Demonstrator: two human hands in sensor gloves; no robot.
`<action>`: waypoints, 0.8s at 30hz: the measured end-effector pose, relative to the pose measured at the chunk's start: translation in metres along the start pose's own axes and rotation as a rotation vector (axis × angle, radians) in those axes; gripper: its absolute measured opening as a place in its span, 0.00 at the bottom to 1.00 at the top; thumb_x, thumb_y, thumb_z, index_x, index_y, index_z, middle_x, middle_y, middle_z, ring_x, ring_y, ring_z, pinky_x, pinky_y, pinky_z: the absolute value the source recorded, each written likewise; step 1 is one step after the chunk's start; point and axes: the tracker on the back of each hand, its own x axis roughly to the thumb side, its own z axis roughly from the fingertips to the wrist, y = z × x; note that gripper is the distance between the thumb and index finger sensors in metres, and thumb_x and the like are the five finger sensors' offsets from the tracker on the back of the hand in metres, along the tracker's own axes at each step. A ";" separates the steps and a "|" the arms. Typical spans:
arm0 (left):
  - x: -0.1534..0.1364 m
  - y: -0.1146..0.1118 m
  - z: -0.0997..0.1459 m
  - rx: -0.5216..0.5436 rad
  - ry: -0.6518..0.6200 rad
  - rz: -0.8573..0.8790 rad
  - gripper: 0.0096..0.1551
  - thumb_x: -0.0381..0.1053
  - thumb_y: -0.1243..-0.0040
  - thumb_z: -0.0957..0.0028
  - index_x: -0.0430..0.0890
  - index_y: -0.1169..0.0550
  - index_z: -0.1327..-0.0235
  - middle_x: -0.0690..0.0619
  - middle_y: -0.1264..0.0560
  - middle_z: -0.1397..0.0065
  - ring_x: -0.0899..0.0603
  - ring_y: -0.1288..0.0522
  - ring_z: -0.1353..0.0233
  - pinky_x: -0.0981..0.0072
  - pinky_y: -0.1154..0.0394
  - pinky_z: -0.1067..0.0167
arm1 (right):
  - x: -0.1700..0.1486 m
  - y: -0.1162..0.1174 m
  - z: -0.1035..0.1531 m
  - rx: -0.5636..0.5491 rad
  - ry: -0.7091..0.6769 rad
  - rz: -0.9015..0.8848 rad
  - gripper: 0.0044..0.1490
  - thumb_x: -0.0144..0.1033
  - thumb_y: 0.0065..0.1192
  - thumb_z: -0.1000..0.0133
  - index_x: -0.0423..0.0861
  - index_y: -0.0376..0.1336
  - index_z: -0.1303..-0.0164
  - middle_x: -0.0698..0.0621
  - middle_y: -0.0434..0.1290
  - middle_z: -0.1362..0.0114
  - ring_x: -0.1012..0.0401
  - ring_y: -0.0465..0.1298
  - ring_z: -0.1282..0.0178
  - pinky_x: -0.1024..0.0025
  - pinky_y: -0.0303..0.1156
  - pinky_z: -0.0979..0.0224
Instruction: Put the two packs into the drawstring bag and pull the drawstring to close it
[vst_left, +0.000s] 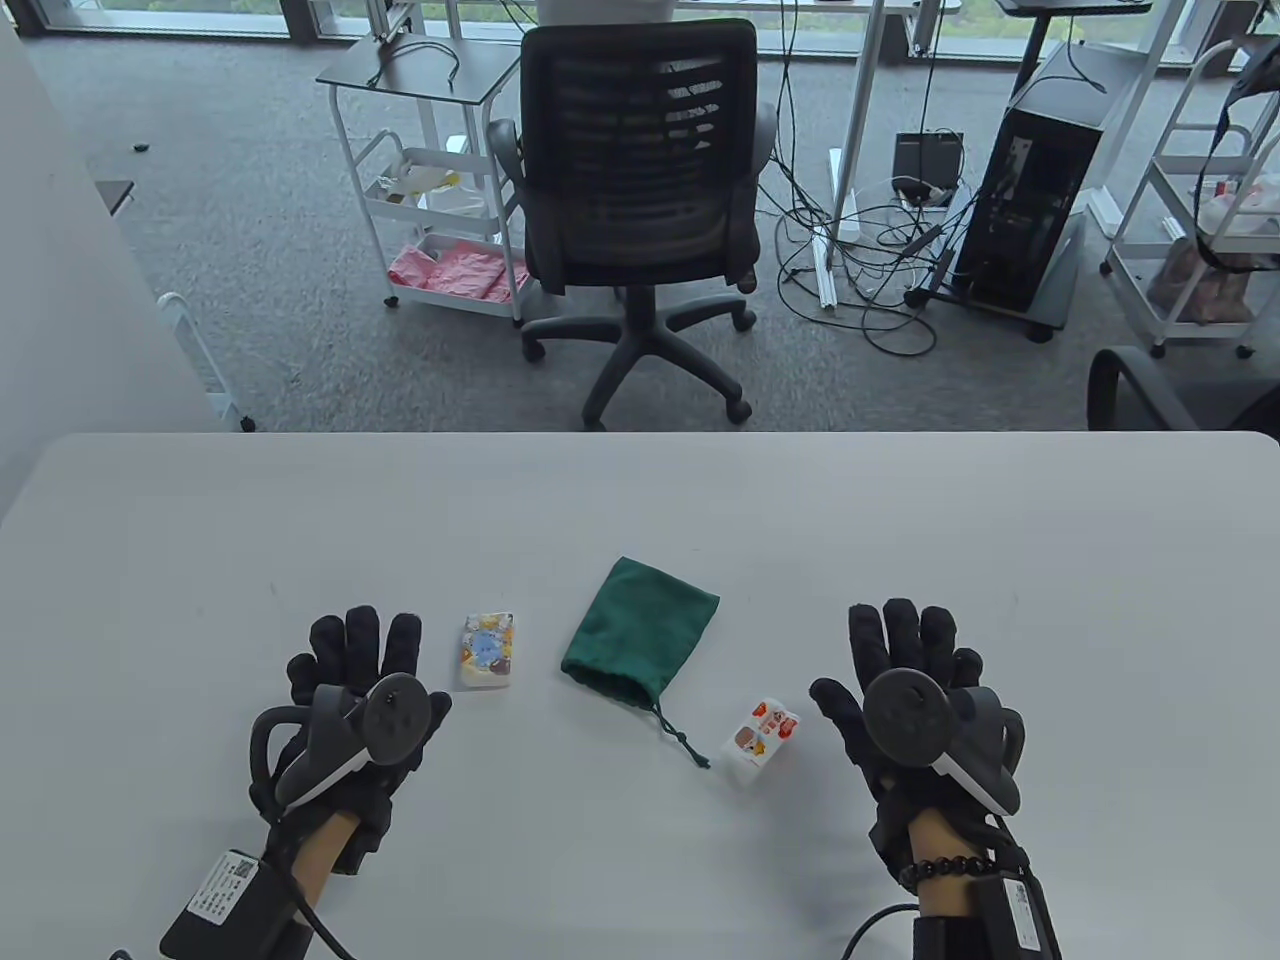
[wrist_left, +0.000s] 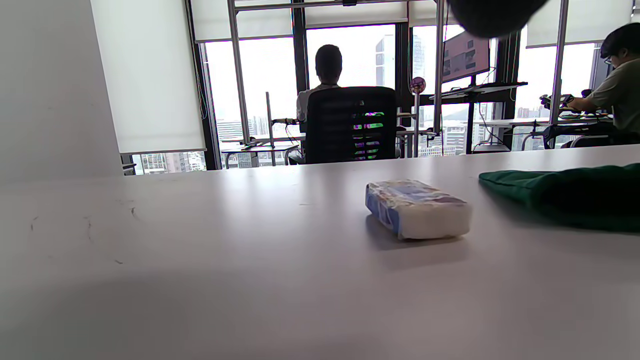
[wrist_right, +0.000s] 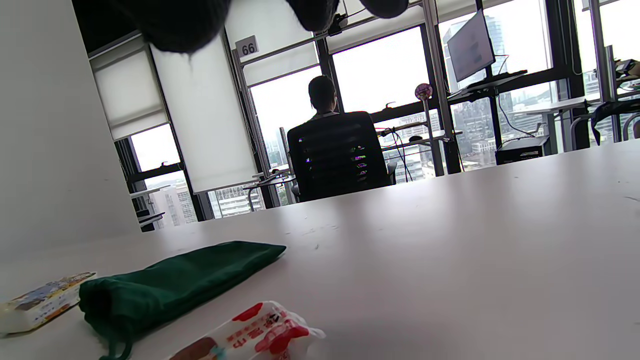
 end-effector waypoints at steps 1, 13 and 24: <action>0.000 0.000 0.000 -0.001 0.000 -0.003 0.48 0.67 0.54 0.43 0.49 0.55 0.18 0.32 0.59 0.16 0.19 0.57 0.19 0.21 0.50 0.28 | 0.000 0.000 0.000 -0.001 0.001 -0.002 0.51 0.55 0.53 0.41 0.40 0.44 0.16 0.30 0.41 0.15 0.29 0.39 0.19 0.23 0.40 0.27; 0.009 -0.004 -0.001 -0.022 -0.019 0.023 0.47 0.67 0.54 0.43 0.50 0.53 0.18 0.31 0.58 0.16 0.19 0.56 0.19 0.21 0.50 0.29 | -0.002 -0.002 0.000 0.007 0.003 -0.024 0.51 0.55 0.53 0.41 0.39 0.43 0.16 0.31 0.39 0.15 0.29 0.37 0.20 0.23 0.39 0.27; 0.039 0.000 -0.017 -0.038 -0.105 0.041 0.46 0.67 0.53 0.43 0.50 0.51 0.18 0.32 0.56 0.15 0.20 0.53 0.19 0.22 0.49 0.28 | -0.003 -0.004 -0.001 0.008 0.000 -0.043 0.51 0.55 0.53 0.41 0.39 0.44 0.16 0.30 0.39 0.15 0.29 0.37 0.20 0.22 0.39 0.27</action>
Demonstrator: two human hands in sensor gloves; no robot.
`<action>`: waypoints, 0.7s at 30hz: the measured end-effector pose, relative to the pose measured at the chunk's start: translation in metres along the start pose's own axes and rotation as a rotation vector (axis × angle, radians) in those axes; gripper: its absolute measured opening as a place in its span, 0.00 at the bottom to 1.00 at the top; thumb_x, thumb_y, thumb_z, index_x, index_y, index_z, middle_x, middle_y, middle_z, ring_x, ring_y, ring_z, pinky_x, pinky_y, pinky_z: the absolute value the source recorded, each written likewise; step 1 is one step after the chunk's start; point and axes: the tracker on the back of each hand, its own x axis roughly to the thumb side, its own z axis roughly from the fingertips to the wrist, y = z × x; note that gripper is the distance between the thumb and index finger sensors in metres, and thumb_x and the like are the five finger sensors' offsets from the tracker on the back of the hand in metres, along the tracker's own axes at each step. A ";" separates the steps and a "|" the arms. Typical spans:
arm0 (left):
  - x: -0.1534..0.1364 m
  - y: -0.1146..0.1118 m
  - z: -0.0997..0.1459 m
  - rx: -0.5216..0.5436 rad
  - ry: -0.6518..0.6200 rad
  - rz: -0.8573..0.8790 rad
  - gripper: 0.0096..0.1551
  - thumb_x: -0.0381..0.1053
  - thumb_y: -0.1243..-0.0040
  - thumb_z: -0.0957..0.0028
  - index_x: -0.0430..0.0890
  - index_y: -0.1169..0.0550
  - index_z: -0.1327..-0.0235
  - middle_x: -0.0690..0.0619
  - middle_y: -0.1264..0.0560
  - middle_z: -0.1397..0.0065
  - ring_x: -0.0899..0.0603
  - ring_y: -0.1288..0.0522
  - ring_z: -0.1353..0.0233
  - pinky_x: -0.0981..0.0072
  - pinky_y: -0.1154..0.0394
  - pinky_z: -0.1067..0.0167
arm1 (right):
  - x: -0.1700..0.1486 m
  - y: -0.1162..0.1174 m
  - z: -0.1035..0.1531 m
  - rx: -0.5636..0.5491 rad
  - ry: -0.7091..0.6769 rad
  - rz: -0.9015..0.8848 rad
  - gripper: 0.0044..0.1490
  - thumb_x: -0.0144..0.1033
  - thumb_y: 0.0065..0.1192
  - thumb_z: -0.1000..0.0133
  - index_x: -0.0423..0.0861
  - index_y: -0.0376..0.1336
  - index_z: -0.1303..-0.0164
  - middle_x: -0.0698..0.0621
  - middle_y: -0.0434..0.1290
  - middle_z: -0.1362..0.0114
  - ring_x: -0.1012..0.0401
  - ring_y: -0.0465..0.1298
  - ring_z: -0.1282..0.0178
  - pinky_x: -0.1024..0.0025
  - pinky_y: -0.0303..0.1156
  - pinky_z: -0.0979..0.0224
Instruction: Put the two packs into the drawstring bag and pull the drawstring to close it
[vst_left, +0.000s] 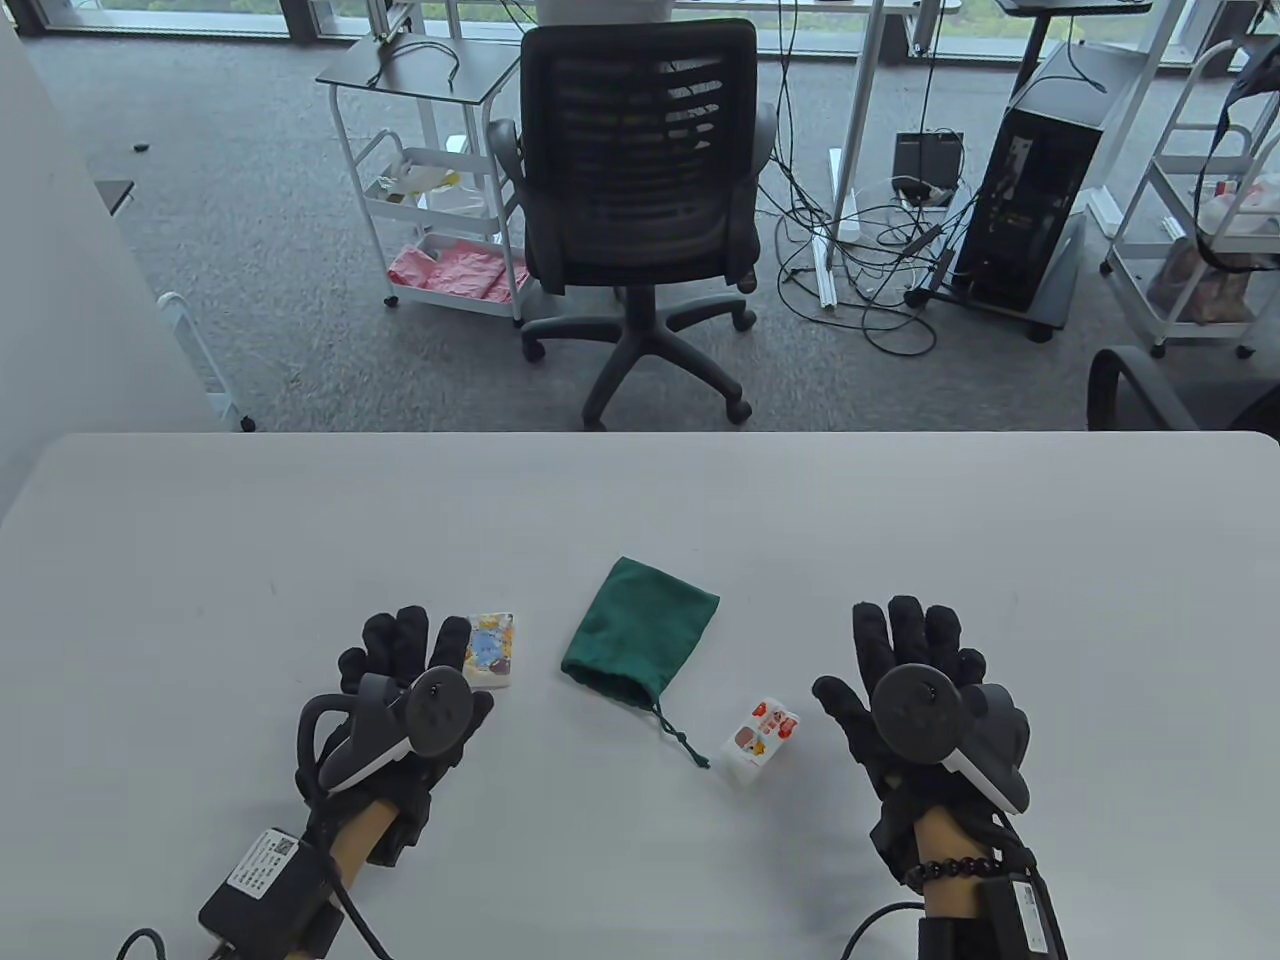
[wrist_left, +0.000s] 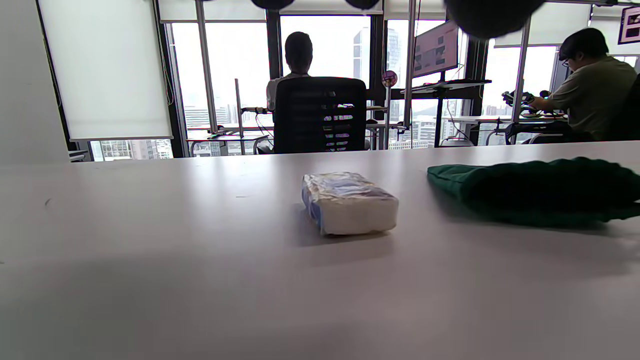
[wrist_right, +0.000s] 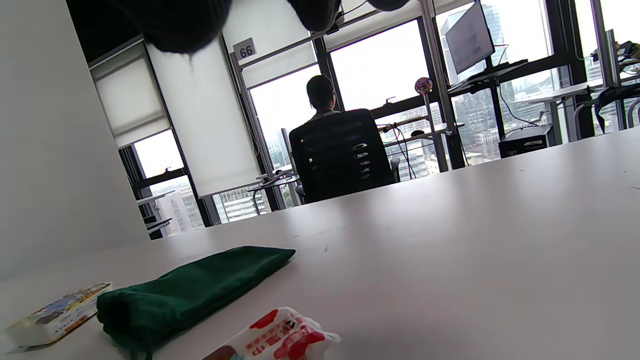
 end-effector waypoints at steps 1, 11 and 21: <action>0.005 0.000 -0.004 -0.012 -0.020 0.009 0.45 0.67 0.53 0.43 0.50 0.51 0.18 0.33 0.55 0.15 0.20 0.52 0.18 0.21 0.48 0.28 | 0.000 0.000 0.000 -0.003 -0.002 -0.001 0.51 0.55 0.53 0.41 0.39 0.43 0.16 0.30 0.39 0.15 0.29 0.37 0.20 0.22 0.39 0.27; 0.059 -0.009 -0.056 -0.098 -0.072 -0.160 0.46 0.67 0.47 0.46 0.51 0.46 0.19 0.36 0.50 0.15 0.23 0.50 0.17 0.21 0.48 0.28 | 0.004 0.001 -0.001 -0.003 -0.024 -0.006 0.51 0.55 0.53 0.41 0.39 0.44 0.16 0.30 0.39 0.15 0.29 0.37 0.20 0.22 0.39 0.27; 0.098 -0.043 -0.095 -0.198 -0.054 -0.337 0.45 0.66 0.43 0.48 0.53 0.43 0.20 0.39 0.47 0.15 0.25 0.48 0.17 0.21 0.48 0.28 | 0.008 0.005 -0.001 0.009 -0.040 -0.025 0.51 0.55 0.53 0.41 0.39 0.44 0.16 0.30 0.39 0.15 0.29 0.37 0.20 0.22 0.39 0.27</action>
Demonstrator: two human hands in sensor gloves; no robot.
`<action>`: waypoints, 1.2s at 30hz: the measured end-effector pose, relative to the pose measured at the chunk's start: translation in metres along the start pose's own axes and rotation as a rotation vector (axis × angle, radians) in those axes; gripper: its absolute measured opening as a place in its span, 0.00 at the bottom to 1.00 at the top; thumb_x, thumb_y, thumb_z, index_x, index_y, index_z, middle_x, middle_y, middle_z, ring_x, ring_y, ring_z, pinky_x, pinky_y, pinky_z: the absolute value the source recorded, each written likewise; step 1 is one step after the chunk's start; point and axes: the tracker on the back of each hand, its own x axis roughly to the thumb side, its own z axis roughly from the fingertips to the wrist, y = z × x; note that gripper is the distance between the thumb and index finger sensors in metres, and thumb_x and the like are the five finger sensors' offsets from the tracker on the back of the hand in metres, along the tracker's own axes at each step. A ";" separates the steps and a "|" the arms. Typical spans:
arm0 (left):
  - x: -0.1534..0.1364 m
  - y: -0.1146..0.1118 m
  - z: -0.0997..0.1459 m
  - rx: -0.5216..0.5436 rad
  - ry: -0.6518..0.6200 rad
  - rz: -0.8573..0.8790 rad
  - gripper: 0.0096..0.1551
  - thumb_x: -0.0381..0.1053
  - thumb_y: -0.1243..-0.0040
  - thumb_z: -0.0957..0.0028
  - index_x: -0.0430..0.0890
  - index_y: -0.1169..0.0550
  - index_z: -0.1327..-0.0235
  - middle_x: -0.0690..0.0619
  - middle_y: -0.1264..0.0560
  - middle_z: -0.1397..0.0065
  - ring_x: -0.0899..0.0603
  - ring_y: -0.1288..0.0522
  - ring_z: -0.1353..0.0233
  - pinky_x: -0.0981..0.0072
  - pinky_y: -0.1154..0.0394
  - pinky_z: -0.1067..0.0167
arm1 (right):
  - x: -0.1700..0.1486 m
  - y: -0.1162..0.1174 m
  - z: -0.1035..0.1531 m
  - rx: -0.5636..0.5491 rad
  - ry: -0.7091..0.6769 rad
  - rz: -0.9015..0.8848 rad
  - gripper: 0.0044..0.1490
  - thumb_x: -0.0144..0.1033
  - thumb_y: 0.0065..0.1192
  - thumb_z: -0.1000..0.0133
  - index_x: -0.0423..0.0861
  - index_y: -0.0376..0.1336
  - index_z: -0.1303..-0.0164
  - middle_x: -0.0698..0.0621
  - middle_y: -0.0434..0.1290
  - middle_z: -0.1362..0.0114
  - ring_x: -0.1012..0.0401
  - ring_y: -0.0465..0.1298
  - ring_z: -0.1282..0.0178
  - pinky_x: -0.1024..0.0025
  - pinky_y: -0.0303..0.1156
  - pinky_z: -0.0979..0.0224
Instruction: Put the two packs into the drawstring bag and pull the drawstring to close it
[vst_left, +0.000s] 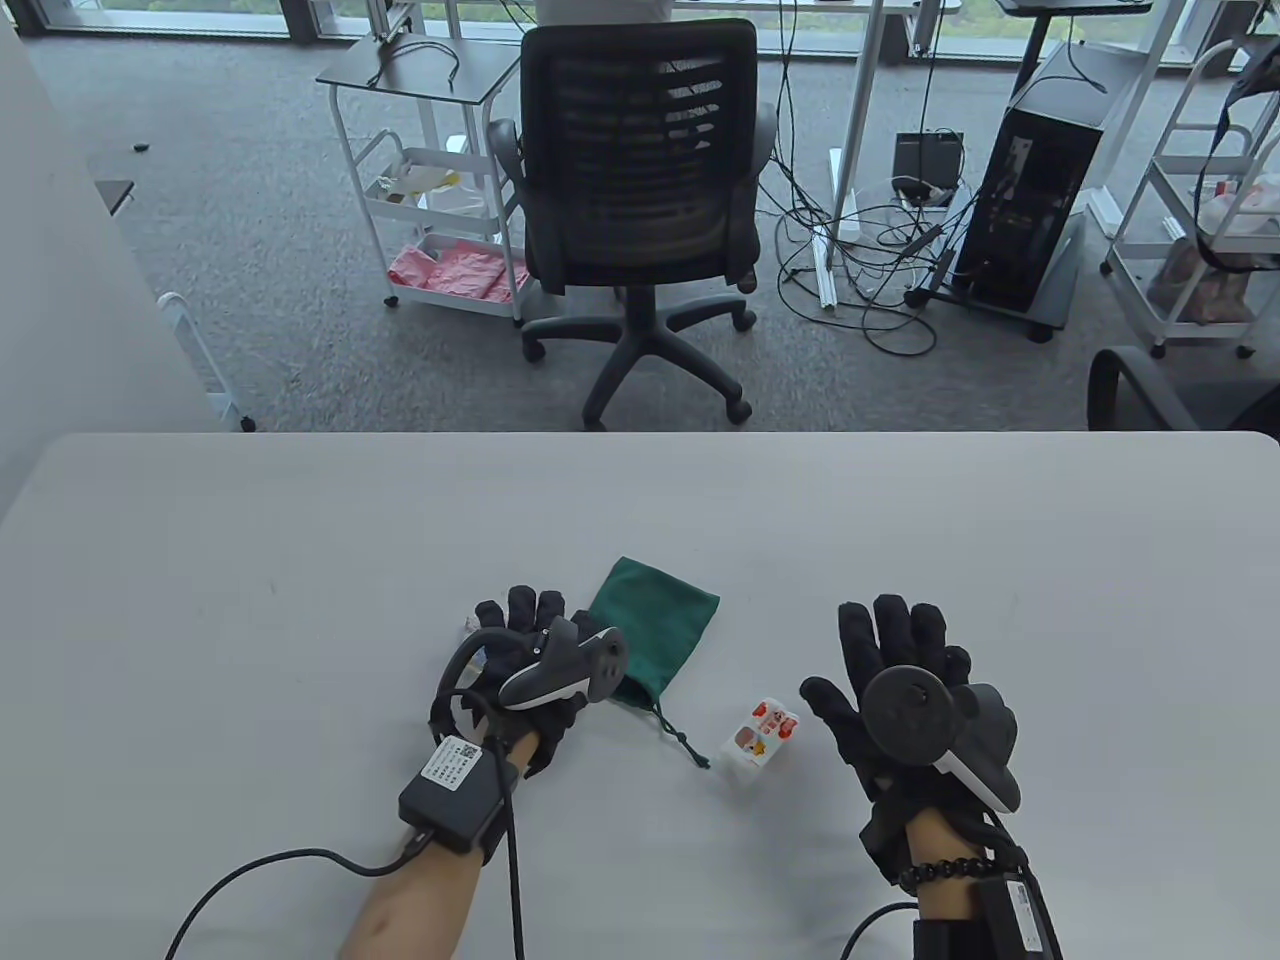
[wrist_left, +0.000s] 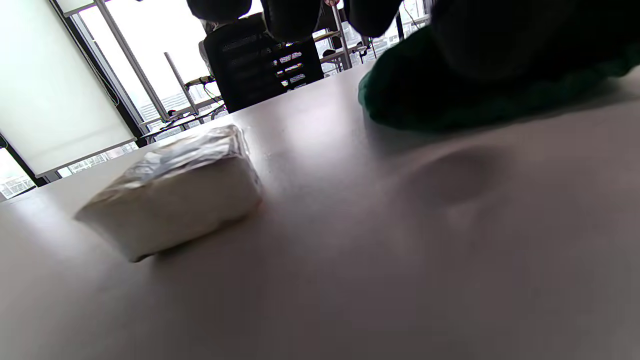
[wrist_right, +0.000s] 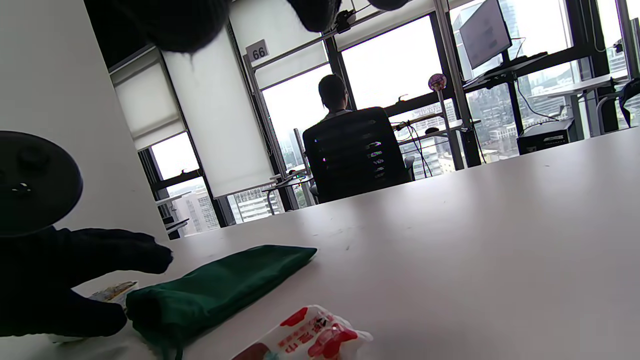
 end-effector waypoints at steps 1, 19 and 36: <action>0.001 -0.001 -0.002 0.009 0.006 -0.012 0.44 0.65 0.43 0.48 0.54 0.43 0.21 0.39 0.46 0.15 0.25 0.47 0.17 0.21 0.48 0.28 | 0.001 0.001 0.000 0.002 -0.003 0.002 0.51 0.55 0.53 0.41 0.39 0.44 0.16 0.30 0.39 0.15 0.29 0.37 0.20 0.22 0.39 0.27; -0.007 0.048 0.020 0.189 0.135 0.137 0.25 0.58 0.45 0.43 0.48 0.19 0.40 0.46 0.18 0.40 0.44 0.12 0.49 0.47 0.17 0.45 | 0.008 0.006 -0.003 0.033 -0.018 0.002 0.51 0.55 0.53 0.41 0.39 0.44 0.16 0.29 0.39 0.15 0.29 0.37 0.20 0.22 0.39 0.27; -0.058 0.076 0.114 0.506 0.228 0.519 0.23 0.62 0.37 0.46 0.44 0.13 0.55 0.58 0.10 0.68 0.57 0.09 0.75 0.64 0.09 0.66 | 0.018 0.021 -0.003 0.072 0.155 -0.082 0.50 0.54 0.54 0.40 0.31 0.50 0.19 0.21 0.53 0.20 0.23 0.58 0.25 0.21 0.56 0.31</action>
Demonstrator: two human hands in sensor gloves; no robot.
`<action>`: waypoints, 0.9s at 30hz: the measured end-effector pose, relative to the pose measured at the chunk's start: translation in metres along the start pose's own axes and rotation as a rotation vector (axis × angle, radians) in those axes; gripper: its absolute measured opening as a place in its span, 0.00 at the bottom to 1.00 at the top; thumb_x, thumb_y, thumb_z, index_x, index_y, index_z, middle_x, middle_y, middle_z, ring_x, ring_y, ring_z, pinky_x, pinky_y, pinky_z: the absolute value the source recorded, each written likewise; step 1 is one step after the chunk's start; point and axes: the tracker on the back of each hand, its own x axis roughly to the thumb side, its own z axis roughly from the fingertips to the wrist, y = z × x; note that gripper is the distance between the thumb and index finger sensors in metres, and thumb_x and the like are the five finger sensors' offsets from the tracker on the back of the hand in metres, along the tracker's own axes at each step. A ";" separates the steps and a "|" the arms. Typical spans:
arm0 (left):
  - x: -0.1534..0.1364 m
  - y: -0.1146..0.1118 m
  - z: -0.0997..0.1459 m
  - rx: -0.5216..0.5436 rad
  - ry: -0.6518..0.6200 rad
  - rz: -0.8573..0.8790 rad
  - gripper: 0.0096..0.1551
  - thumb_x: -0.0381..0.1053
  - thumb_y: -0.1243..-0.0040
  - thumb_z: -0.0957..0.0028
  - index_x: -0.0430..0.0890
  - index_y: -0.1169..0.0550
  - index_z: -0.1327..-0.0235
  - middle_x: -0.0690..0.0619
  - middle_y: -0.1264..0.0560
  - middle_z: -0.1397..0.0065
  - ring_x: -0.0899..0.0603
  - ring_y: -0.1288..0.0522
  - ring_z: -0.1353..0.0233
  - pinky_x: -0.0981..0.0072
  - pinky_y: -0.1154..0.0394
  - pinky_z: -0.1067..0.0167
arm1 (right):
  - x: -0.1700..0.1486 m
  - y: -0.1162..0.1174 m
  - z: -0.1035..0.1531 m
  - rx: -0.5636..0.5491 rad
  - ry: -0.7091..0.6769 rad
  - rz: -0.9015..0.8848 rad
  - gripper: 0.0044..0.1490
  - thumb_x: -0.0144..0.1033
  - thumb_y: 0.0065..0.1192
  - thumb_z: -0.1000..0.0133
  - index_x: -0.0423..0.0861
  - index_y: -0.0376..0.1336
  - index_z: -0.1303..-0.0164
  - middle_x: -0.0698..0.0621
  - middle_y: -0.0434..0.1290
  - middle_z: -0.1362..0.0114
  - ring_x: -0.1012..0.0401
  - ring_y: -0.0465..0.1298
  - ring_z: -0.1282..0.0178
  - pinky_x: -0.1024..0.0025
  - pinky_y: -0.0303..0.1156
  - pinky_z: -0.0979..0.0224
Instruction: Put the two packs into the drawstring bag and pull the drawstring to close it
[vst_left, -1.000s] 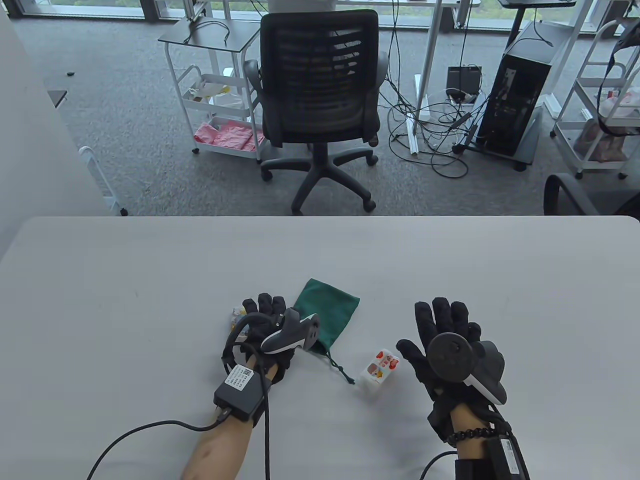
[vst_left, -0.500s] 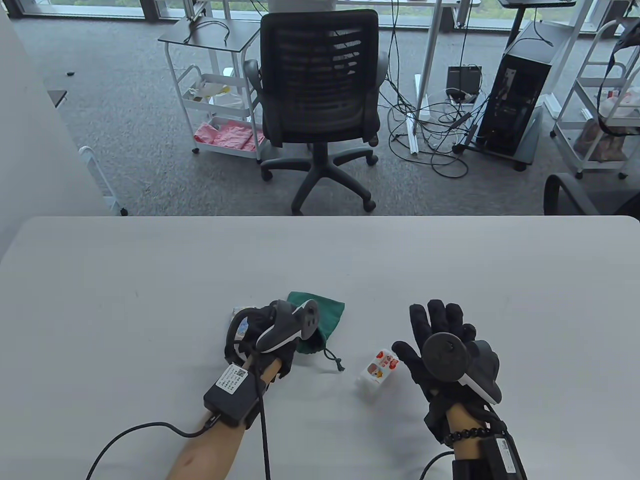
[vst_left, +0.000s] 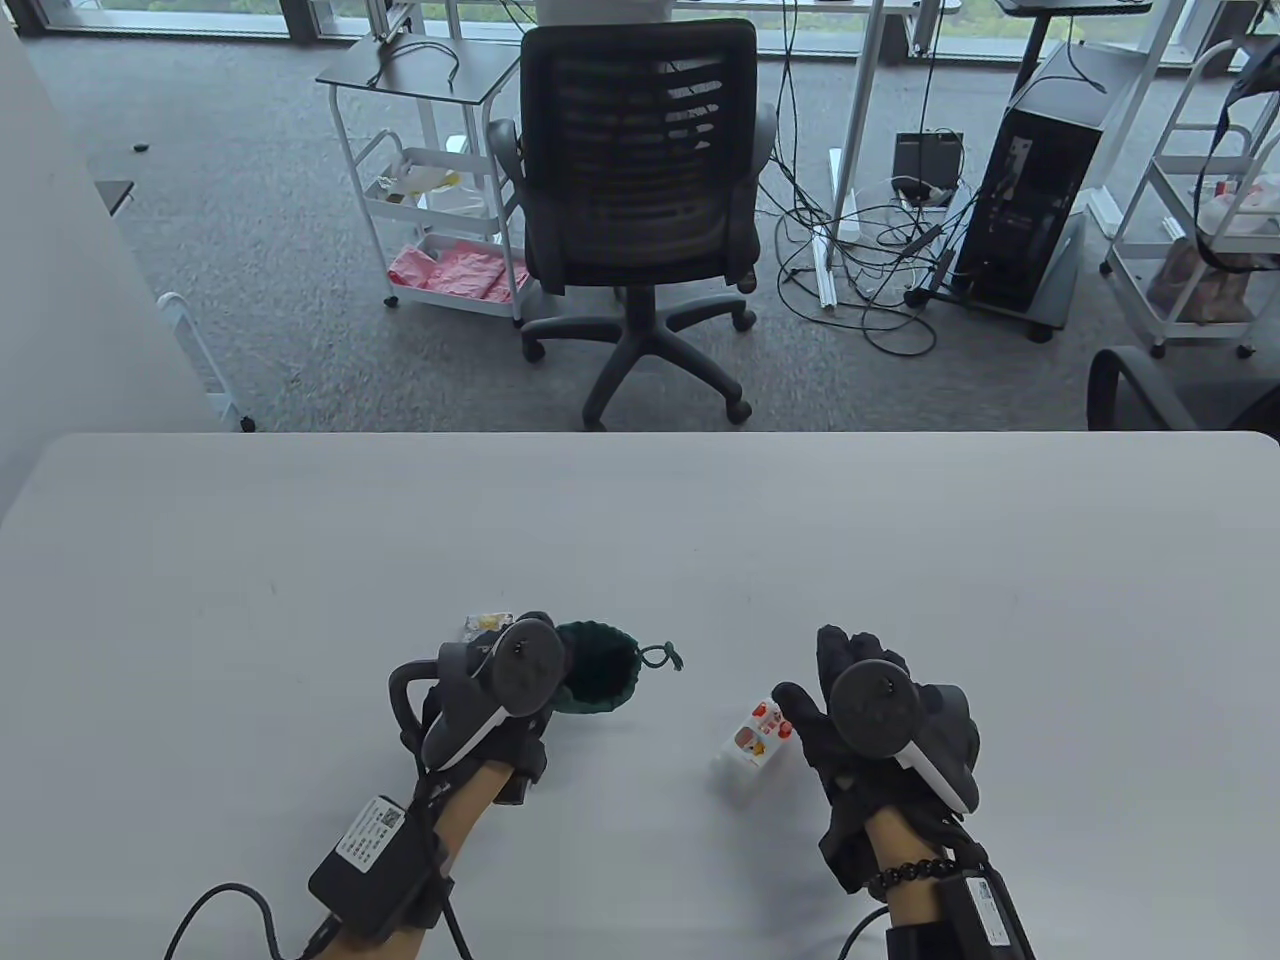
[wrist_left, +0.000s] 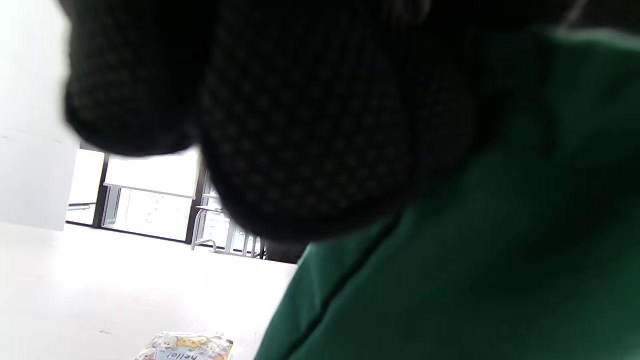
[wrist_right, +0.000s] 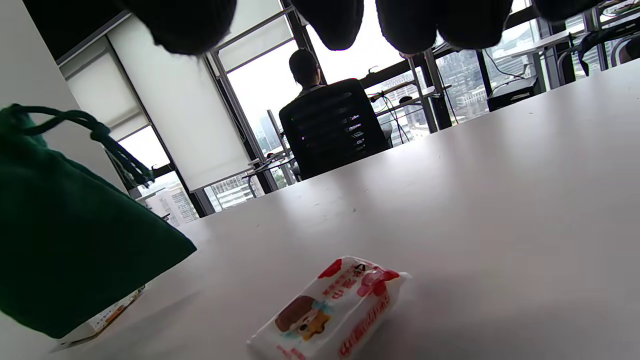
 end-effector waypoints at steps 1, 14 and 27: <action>-0.003 0.001 0.003 0.012 0.002 0.032 0.23 0.62 0.37 0.46 0.44 0.13 0.56 0.58 0.10 0.69 0.58 0.09 0.76 0.64 0.09 0.67 | 0.001 0.002 0.000 0.006 0.031 -0.004 0.51 0.54 0.54 0.40 0.30 0.51 0.19 0.21 0.55 0.21 0.23 0.60 0.27 0.22 0.59 0.32; -0.020 0.006 0.009 0.038 0.061 0.175 0.24 0.59 0.37 0.45 0.41 0.15 0.52 0.57 0.10 0.66 0.57 0.07 0.73 0.64 0.09 0.64 | 0.037 0.055 -0.021 0.248 0.237 0.232 0.54 0.55 0.54 0.40 0.23 0.52 0.21 0.18 0.67 0.31 0.27 0.76 0.41 0.34 0.76 0.43; -0.034 -0.004 0.006 -0.039 0.122 0.328 0.25 0.60 0.37 0.46 0.41 0.16 0.50 0.56 0.10 0.63 0.56 0.07 0.70 0.63 0.09 0.61 | 0.057 0.103 -0.035 0.363 0.339 0.444 0.59 0.58 0.52 0.41 0.20 0.49 0.22 0.19 0.70 0.34 0.29 0.79 0.45 0.36 0.78 0.45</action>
